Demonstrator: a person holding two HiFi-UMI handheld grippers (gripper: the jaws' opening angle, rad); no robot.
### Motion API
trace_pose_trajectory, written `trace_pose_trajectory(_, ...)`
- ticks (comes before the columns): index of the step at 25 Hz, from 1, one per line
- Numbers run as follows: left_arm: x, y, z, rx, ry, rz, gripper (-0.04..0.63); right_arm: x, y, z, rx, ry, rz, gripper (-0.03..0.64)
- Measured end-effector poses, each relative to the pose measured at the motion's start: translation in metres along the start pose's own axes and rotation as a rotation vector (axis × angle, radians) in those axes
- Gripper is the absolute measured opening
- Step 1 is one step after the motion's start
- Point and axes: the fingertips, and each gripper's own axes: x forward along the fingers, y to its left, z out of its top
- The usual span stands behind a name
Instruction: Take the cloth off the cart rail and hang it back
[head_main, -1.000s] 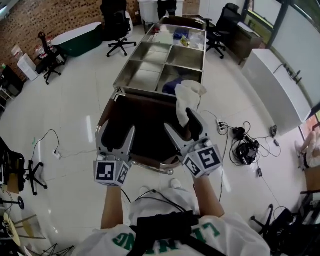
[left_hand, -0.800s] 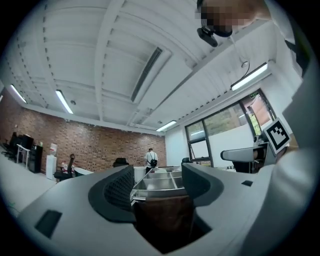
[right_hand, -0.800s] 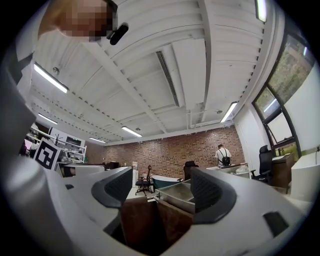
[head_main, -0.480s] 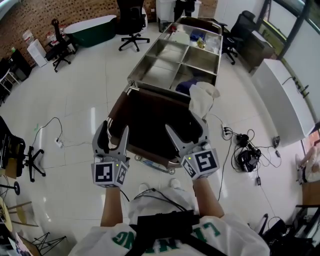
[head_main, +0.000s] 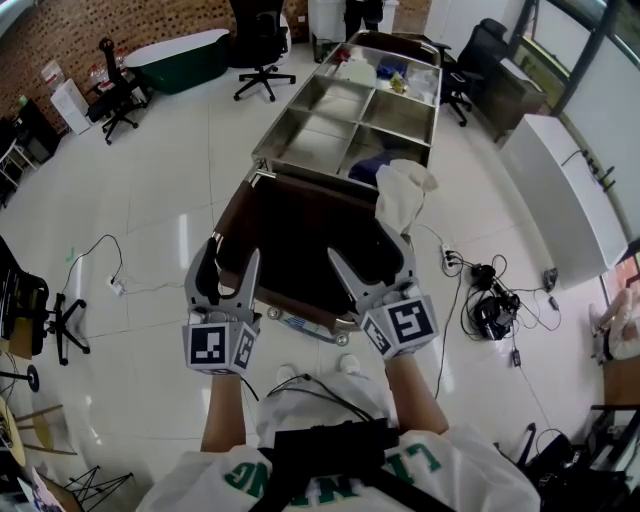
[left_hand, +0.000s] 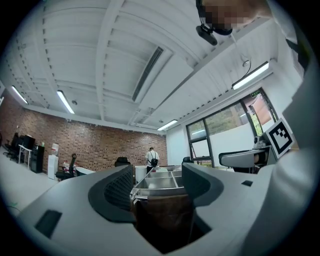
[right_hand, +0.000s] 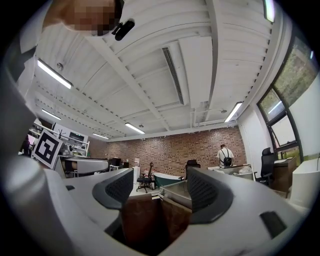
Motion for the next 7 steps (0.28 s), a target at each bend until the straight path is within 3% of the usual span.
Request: trace_pose_trajectory(7,0.0003,-0.0080,-0.0024,0.001,-0.001,-0.020,0.288,-0.0046,-0.0004,0.0004,-0.004,-0.002,-0.004,0.353)
